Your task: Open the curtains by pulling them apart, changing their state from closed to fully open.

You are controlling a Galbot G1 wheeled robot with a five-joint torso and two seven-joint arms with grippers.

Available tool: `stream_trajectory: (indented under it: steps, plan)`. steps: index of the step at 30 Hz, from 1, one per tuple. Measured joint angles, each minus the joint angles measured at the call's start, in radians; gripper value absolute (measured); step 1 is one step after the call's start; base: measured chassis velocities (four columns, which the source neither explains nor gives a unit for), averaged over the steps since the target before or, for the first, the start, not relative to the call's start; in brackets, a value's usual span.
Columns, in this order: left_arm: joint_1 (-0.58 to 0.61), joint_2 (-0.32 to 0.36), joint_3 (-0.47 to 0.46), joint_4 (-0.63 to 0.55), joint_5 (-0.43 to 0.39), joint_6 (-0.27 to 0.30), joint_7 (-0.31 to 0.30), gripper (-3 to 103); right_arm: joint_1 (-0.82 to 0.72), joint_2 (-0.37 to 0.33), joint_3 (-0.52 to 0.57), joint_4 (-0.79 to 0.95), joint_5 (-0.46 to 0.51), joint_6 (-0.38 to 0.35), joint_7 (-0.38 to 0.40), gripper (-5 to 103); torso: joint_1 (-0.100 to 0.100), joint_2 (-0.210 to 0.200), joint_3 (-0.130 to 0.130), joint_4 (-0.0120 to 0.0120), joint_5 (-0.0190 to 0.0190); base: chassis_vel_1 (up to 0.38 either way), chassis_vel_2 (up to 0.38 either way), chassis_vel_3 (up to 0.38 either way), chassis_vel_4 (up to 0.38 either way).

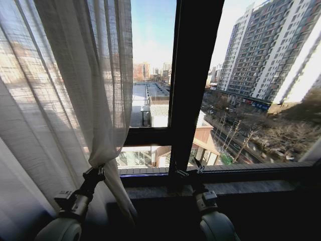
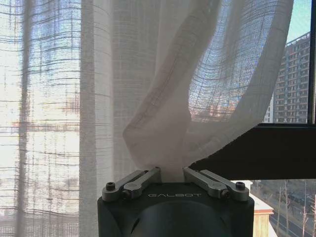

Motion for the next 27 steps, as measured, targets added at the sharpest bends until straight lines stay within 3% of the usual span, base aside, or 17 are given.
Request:
stream_trajectory:
  steps: [27]
  plan:
    - [-0.001,0.003,-0.002,-0.001,0.0,-0.005,0.002,0,0.0,0.0,-0.002,-0.004,-0.003,-0.001,-0.003,100,0.0,0.0,0.0,-0.0001,0.0,0.351,0.352,-0.352,-0.354]
